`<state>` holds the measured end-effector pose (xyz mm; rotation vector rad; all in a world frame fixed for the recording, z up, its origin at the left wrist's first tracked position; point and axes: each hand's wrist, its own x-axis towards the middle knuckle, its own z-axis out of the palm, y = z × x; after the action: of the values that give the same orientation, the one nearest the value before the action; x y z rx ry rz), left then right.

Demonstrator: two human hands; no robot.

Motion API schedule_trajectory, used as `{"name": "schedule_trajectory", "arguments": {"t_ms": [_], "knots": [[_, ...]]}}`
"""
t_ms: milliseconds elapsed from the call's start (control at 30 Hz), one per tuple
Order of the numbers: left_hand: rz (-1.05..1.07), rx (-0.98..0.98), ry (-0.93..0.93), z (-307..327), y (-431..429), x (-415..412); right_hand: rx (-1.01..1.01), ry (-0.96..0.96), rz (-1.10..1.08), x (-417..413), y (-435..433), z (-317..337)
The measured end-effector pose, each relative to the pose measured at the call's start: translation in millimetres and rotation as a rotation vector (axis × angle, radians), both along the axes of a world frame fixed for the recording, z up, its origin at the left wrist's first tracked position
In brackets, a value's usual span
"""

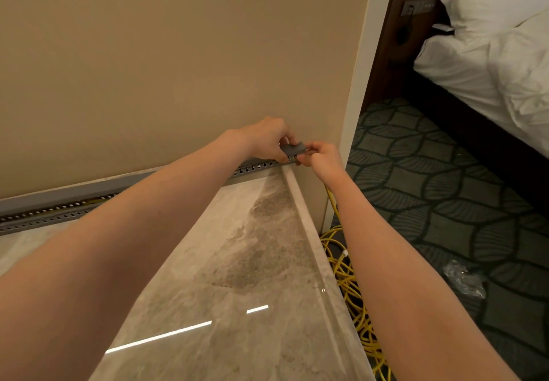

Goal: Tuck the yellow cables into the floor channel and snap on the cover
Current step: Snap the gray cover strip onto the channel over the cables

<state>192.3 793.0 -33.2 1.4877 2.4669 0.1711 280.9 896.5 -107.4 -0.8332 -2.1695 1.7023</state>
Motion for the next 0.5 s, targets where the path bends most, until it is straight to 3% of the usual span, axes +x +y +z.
{"name": "schedule_trajectory", "arguments": {"t_ms": [233, 500], "knots": [[-0.085, -0.13, 0.123, 1, 5, 1, -0.063, 0.033, 0.079, 9, 0, 4], [-0.102, -0.118, 0.186, -2, 1, 3, -0.017, -0.006, 0.154, 9, 7, 16]]}}
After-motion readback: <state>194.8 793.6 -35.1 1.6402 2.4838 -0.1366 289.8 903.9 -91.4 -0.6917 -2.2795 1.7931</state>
